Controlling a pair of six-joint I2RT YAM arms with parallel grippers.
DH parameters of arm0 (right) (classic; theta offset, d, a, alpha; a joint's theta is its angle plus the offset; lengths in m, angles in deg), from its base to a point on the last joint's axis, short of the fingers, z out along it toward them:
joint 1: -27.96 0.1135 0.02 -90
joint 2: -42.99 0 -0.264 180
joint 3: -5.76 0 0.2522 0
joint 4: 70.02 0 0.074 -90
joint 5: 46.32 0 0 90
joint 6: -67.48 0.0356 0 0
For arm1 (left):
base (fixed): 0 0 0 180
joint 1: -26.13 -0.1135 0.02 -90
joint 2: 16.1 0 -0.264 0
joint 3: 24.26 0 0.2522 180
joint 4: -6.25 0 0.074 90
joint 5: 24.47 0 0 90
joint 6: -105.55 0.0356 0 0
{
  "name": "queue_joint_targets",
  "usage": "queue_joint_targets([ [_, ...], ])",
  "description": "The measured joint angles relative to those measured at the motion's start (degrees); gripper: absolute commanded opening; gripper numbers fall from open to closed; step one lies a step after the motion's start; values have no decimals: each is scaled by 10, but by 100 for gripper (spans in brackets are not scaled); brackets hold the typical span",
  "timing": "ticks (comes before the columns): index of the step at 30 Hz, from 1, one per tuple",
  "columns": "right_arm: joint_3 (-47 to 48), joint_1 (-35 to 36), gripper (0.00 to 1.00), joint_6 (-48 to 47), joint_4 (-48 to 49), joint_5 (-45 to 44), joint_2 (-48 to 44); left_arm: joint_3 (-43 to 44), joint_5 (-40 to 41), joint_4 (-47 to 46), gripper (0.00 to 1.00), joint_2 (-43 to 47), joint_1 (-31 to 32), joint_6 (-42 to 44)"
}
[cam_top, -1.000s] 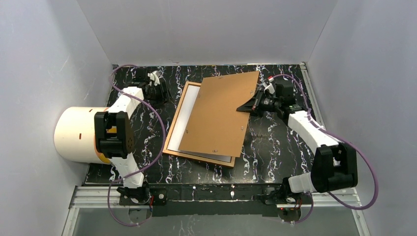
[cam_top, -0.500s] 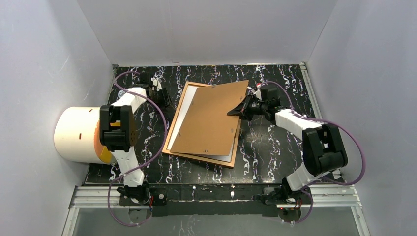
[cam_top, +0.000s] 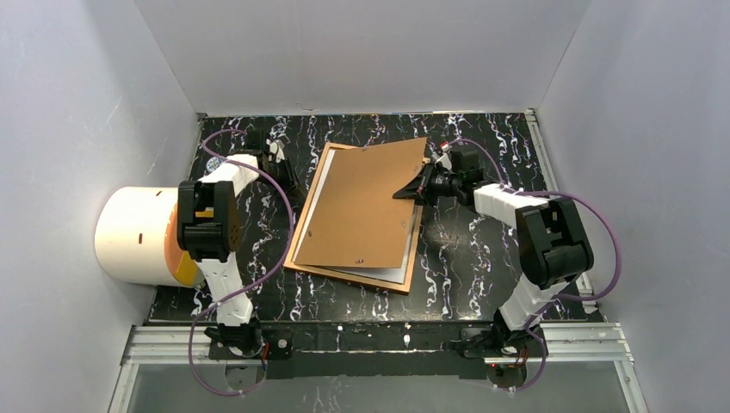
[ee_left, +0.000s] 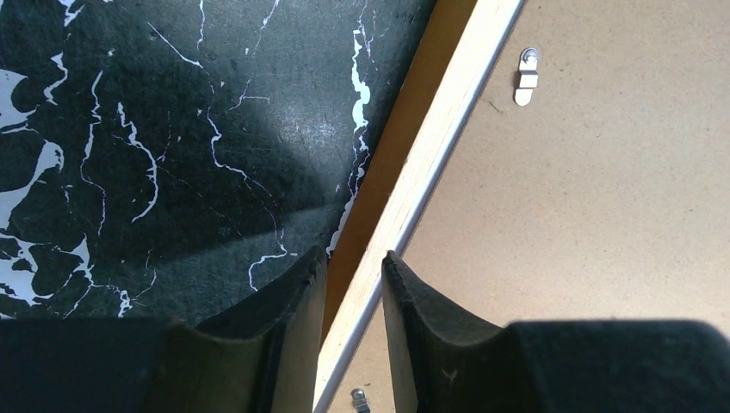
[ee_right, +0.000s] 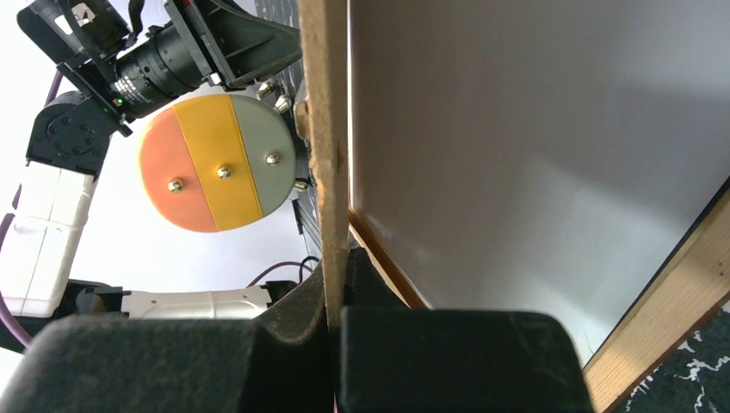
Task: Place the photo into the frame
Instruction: Place the photo frame item in the photo frame.
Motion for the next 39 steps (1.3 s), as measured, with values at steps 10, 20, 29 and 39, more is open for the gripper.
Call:
queue_joint_targets([
  [10,8,0,1,-4,30,17,39,-7,-4,-1,28,-14,0,-1],
  [20,11,0,24,-14,30,18,51,-7,-9,-2,28,-16,0,-2],
  [29,39,12,53,-45,-59,-25,54,-7,-15,-2,30,-16,0,-2],
  [39,92,20,81,-83,-176,-77,66,-7,-18,-1,33,-15,0,-7],
])
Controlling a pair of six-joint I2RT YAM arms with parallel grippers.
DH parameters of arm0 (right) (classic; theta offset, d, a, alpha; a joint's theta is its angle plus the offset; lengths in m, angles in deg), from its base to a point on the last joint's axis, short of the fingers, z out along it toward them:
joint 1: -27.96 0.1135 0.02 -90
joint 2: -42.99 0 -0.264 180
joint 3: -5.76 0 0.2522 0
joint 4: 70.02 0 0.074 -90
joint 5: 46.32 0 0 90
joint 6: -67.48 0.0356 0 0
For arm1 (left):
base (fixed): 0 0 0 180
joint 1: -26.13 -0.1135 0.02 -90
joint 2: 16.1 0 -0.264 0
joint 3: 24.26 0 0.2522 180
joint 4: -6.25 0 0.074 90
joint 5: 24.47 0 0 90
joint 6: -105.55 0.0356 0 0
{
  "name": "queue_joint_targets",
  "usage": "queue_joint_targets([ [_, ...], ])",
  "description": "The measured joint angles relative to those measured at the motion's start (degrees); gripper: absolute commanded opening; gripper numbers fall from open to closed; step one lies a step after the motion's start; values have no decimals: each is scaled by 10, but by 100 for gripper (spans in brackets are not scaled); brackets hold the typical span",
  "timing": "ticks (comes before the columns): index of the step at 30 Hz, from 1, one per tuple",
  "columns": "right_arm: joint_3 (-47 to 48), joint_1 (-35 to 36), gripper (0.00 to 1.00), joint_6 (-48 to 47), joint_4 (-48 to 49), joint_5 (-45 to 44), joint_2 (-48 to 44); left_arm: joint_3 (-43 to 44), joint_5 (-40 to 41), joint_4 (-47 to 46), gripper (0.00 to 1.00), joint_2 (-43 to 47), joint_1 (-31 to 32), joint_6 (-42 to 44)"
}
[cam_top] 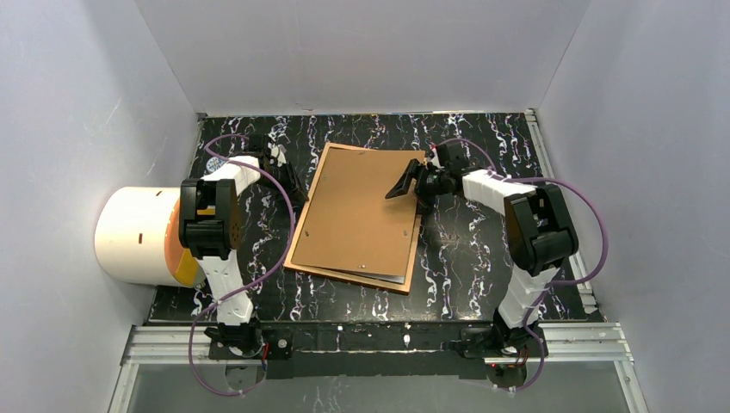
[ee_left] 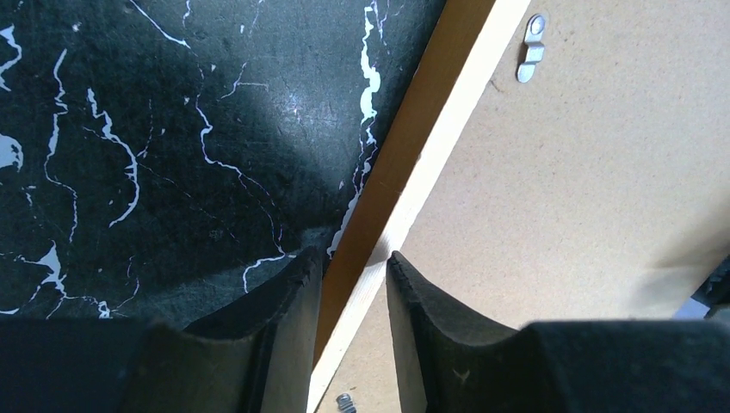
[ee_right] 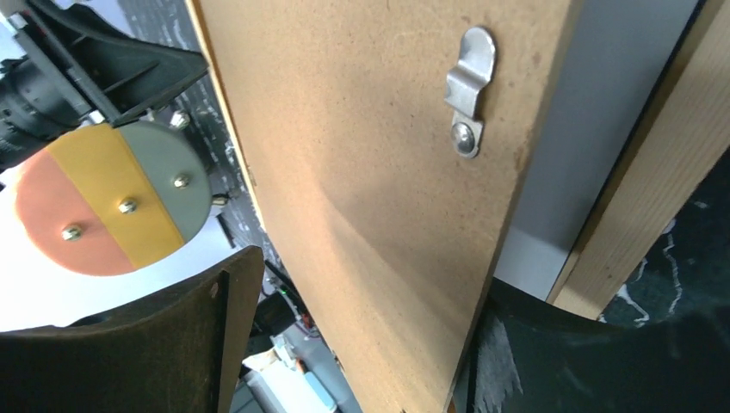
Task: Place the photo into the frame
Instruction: Place the photo frame item in the photo frame.
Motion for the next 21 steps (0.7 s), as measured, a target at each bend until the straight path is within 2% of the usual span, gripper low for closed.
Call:
queue_joint_targets([
  [11,73,9,81,-37,-158,-89,35,1,0,4,35,2,0,-2],
  [21,116,24,79,-44,-237,-149,53,2,0,7,37,3,0,-4],
])
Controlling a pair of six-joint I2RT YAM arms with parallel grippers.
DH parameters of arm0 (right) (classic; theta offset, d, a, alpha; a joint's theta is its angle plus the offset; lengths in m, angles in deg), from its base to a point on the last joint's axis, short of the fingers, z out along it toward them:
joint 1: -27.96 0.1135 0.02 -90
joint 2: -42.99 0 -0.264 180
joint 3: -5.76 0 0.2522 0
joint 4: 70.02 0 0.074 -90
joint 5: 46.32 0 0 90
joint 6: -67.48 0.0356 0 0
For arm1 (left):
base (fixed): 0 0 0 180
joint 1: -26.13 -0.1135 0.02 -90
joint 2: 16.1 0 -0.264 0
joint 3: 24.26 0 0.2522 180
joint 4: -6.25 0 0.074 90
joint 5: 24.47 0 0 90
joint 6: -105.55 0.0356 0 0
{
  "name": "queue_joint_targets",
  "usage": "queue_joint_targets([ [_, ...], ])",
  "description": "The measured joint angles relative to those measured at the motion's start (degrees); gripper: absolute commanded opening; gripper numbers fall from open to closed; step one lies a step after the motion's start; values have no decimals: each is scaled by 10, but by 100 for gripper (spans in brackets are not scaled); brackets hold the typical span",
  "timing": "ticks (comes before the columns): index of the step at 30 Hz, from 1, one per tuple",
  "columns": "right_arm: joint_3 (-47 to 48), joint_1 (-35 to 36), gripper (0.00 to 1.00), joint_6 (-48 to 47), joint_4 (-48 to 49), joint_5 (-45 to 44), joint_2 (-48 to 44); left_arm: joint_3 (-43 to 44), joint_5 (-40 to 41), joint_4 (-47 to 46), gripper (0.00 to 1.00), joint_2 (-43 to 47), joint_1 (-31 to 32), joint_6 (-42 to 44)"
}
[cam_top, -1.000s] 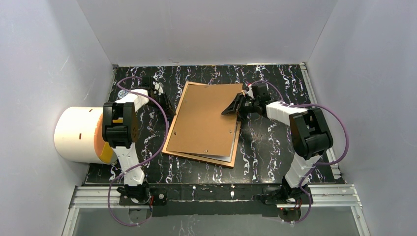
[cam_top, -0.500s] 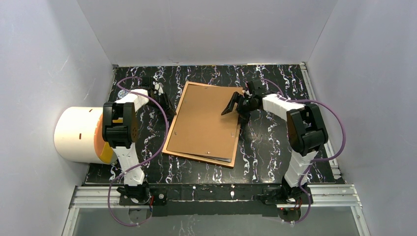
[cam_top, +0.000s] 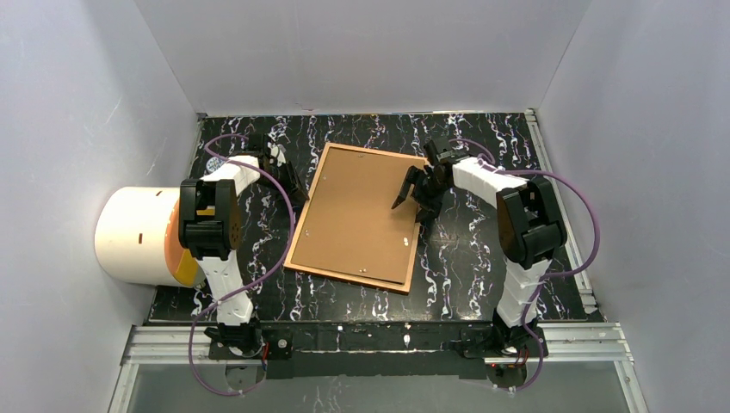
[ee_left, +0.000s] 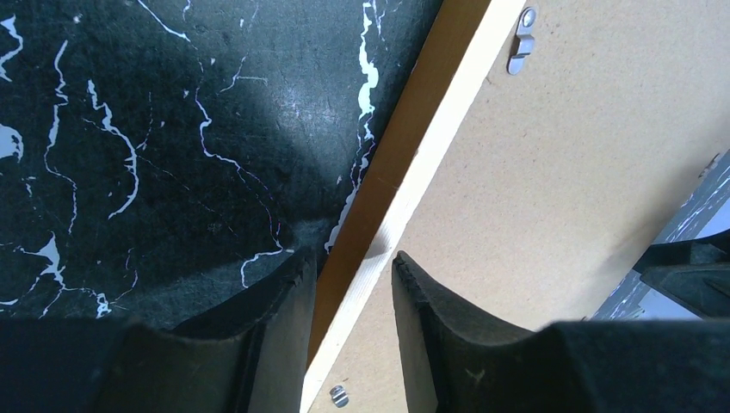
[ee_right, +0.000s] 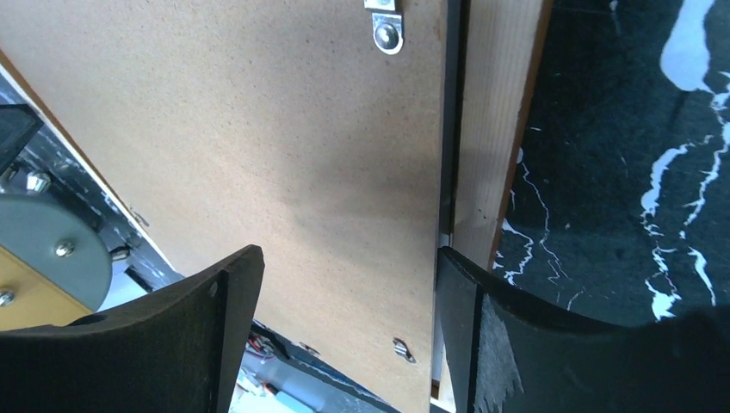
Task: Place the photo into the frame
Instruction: Place the photo frame item in the photo frame.
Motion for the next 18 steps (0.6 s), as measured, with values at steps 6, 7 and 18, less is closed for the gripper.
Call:
queue_joint_targets([
  [6,14,5,78,-3,-36,-32,0,0,0,2,41,0,0,0],
  [7,16,6,79,-3,-42,-37,0,1,0,2,43,0,0,0],
  [18,15,11,80,-4,-63,-108,-33,5,0,3,55,0,0,0],
])
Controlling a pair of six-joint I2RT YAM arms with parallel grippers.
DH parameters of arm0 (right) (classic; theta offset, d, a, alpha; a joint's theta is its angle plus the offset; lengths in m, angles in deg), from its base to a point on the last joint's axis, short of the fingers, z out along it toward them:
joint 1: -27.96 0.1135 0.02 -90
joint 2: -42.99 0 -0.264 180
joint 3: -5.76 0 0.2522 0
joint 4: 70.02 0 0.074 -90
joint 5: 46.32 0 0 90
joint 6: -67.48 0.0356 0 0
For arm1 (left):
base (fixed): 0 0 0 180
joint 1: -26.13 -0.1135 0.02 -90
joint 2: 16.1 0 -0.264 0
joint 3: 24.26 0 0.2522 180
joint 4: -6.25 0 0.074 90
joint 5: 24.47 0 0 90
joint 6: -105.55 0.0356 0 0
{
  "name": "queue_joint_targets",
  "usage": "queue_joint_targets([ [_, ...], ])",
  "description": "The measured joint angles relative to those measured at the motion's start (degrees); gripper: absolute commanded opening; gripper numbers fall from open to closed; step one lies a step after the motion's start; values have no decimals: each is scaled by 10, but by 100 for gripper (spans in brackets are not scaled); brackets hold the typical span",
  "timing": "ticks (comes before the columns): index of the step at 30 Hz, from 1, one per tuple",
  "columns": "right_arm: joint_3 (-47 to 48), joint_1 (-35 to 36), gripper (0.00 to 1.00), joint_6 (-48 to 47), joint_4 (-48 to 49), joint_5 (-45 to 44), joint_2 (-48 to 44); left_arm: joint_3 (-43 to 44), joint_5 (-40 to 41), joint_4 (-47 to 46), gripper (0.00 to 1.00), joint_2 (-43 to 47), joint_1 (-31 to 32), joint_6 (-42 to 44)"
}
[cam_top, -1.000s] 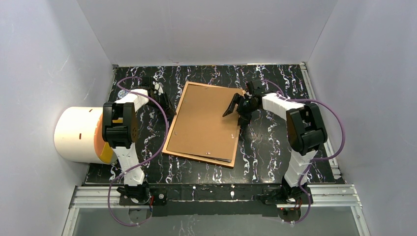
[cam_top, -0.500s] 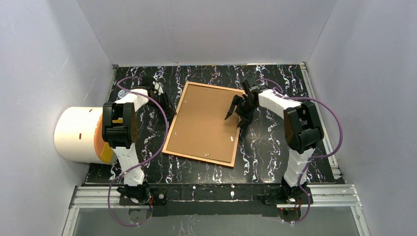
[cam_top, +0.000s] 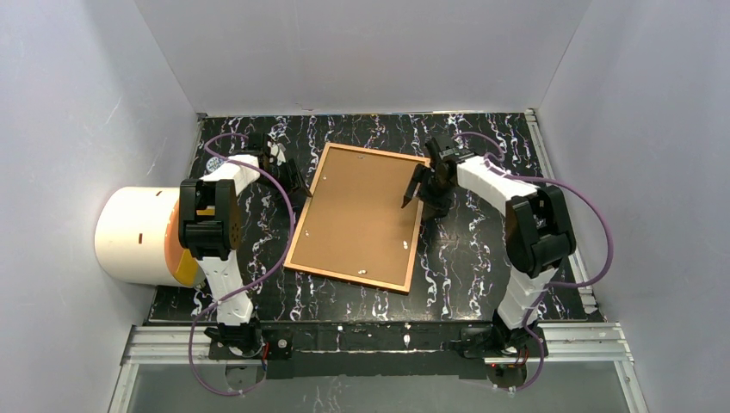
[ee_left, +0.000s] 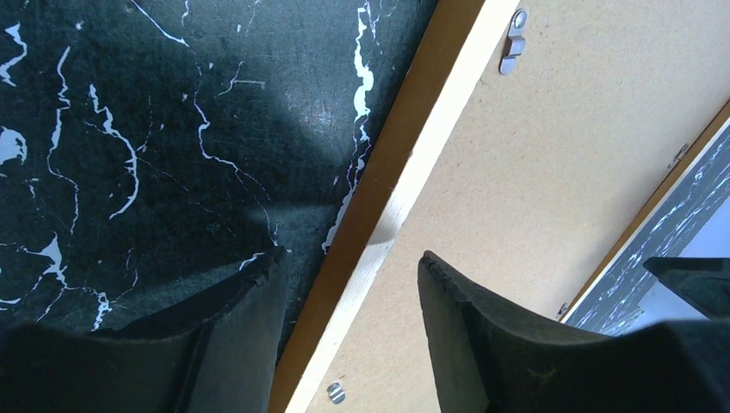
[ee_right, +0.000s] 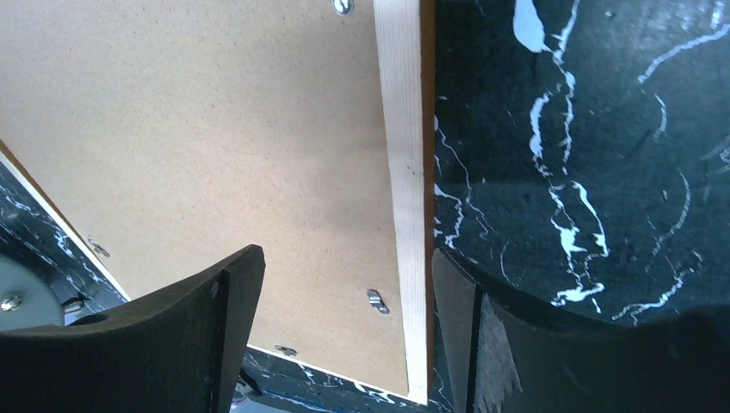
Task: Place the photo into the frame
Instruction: Place the photo frame item in the photo frame, then adjust the photo frame at the center of the board.
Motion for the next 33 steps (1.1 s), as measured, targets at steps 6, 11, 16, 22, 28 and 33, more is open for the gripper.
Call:
queue_joint_targets([
  [6,-49,0,82,0,14,-8,-41,-12,0,-7,55,8,0,0],
  [11,-92,0,79,5,22,12,-43,-73,-5,-13,51,43,0,-3],
  [16,-108,0,73,7,30,37,-43,-130,-20,-20,47,76,3,-6],
  [22,-134,0,58,3,60,66,-44,-166,-26,-39,38,99,7,-7],
  [28,-141,0,55,-15,61,73,-44,-178,-8,-47,39,109,15,-22],
  [33,-142,0,58,-35,61,64,-44,-177,45,-30,45,122,47,-24],
])
